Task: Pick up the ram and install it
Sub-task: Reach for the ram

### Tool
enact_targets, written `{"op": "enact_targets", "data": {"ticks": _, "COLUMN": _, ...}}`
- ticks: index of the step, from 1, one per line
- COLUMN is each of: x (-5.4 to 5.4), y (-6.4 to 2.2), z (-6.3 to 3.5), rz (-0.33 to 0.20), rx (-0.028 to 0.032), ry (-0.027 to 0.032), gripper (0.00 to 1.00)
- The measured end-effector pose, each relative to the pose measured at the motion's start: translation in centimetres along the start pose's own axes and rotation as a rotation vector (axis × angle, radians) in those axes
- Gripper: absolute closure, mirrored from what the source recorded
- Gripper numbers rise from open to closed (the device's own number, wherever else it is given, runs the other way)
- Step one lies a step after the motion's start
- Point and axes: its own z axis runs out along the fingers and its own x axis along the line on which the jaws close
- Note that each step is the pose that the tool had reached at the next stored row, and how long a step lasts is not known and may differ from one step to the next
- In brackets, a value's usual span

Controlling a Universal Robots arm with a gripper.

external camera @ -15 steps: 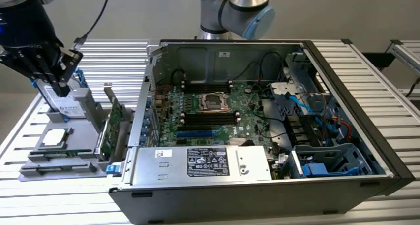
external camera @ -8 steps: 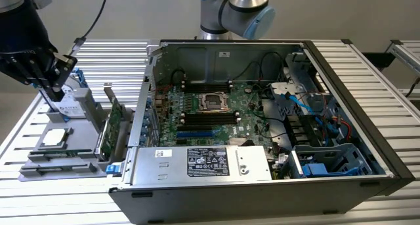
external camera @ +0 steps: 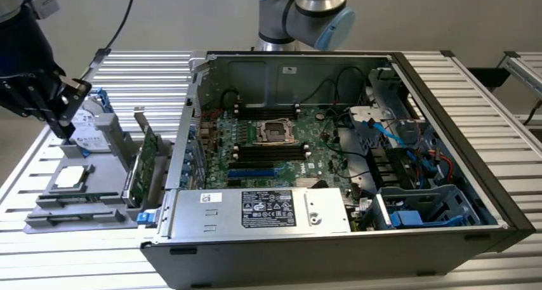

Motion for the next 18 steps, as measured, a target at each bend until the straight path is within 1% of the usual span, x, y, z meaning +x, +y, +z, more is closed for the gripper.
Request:
{"op": "enact_targets", "data": {"ticks": 5, "x": 0.2, "y": -0.62, "z": 0.08, "rz": -0.004, "rx": 0.0003, "ry": 0.0002, "gripper": 0.89}}
{"op": "enact_targets", "data": {"ticks": 11, "x": 0.2, "y": -1.42, "z": 0.26, "rz": -0.020, "rx": 0.0010, "ry": 0.0008, "gripper": 0.89}}
{"op": "enact_targets", "data": {"ticks": 18, "x": 0.3, "y": -1.51, "z": 0.27, "rz": -0.026, "rx": 0.0014, "ry": 0.0008, "gripper": 0.89}}
